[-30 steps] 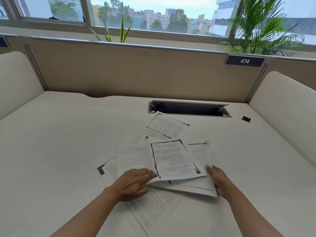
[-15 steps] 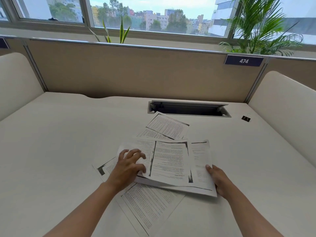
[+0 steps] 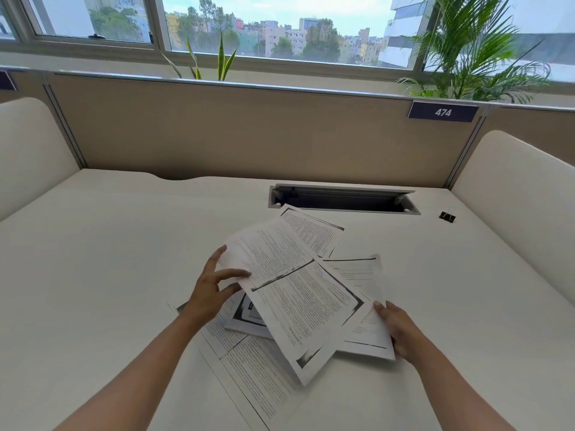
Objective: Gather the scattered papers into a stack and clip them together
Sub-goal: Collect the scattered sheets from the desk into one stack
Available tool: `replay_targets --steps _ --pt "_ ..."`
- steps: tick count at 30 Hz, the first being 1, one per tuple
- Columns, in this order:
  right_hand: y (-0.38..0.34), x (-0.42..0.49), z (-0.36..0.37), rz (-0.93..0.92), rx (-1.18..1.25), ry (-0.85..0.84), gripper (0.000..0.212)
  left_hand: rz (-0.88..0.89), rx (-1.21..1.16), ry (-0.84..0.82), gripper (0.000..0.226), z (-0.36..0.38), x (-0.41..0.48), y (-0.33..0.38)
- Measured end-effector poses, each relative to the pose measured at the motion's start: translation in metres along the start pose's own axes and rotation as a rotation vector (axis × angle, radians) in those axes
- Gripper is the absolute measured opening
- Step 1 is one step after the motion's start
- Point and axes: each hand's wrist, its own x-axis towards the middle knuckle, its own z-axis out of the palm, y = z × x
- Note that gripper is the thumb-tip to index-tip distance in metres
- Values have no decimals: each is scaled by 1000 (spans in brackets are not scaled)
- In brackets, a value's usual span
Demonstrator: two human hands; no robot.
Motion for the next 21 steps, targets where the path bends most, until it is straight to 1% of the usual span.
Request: replay_targets --steps 1,5,7,8,9,10,11,13,15,17,21 --pt "0 0 0 0 0 1 20 -24 -2 33 38 4 0 0" --pt "1 0 0 -8 -13 8 20 -218 -123 306 66 23 -5 5" --pt "1 2 0 -12 -25 12 20 -346 -205 404 72 32 -5 7" --pt "2 2 0 -12 -27 17 19 -429 -313 428 72 36 -5 8" --pt "2 2 0 -12 -29 22 19 -512 -474 439 70 39 -4 11" --pt "2 2 1 -13 -30 26 19 -582 -622 433 69 41 -4 13" --pt "2 2 1 -14 -35 30 19 -627 -718 428 70 43 -4 12" --pt "3 3 1 -15 -47 34 21 -672 -712 396 74 45 -4 9" --pt "2 3 1 -14 -56 37 22 -675 -595 327 73 49 -6 5" --pt "1 0 2 -16 -56 34 22 -654 -486 273 70 51 -10 4" --pt "-2 -4 4 -70 -59 28 29 -587 -377 254 61 46 -9 2"
